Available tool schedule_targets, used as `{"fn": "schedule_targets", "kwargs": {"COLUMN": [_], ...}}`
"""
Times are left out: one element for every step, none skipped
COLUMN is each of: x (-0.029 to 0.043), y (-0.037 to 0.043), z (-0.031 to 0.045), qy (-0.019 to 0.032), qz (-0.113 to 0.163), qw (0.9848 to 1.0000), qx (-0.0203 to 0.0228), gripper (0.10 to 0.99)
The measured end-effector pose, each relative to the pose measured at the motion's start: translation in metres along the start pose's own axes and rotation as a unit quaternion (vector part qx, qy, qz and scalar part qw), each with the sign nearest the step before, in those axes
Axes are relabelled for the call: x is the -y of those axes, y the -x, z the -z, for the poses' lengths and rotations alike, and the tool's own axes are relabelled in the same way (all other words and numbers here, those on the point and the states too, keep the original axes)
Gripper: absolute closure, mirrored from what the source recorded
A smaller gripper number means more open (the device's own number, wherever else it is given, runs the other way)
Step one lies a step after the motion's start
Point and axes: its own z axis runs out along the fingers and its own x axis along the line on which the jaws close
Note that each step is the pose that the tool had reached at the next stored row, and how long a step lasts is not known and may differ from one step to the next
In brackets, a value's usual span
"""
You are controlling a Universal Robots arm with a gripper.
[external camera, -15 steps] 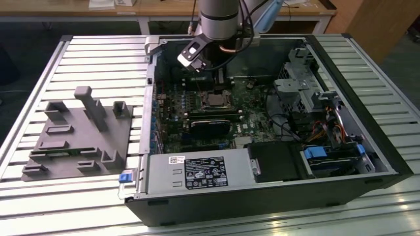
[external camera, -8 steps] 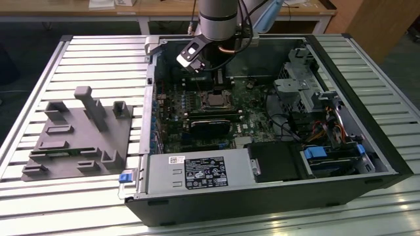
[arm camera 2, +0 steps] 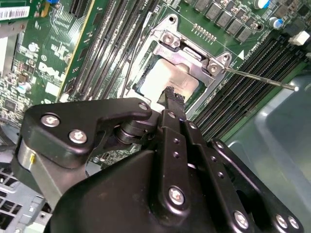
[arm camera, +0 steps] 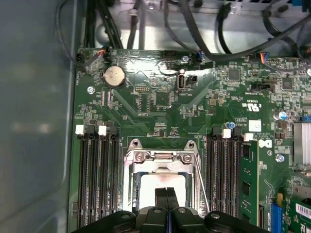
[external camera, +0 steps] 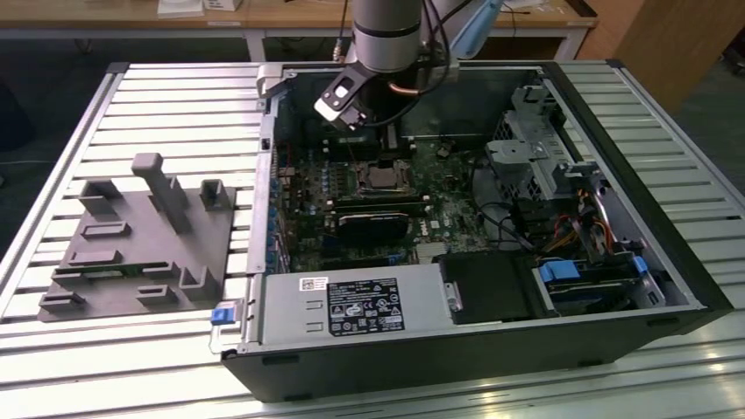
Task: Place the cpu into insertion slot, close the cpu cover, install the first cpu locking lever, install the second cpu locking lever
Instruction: 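Close the cpu cover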
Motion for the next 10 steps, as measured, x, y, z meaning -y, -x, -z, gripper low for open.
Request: {"fn": "schedule_targets", "kwargs": {"x": [0.0,0.0,0.0,0.0,0.0,0.0,0.0,0.0,0.0,0.0], "y": [0.0,0.0,0.0,0.0,0.0,0.0,0.0,0.0,0.0,0.0], "z": [-0.0001,-0.0001,-0.0001,-0.0002,-0.0003,-0.0003,-0.0004,-0.0004,-0.0005,-0.0005], "qy": [0.0002,0.0003,0.0005,0.0007,0.001,0.0012,0.0014,0.0016,0.0018,0.002], "qz": [0.006,0.012,0.018,0.024,0.031,0.038,0.045,0.052,0.059,0.066], "qw": [1.0,0.9999,0.9998,0.9997,0.9995,0.9993,0.999,0.9986,0.9982,0.9978], "qx": [-0.0003,-0.0006,-0.0009,-0.0013,-0.0016,-0.0019,-0.0022,-0.0025,-0.0027,-0.0029], "gripper": [0.98,0.98,0.98,0.98,0.98,0.98,0.98,0.98,0.98,0.98]}}
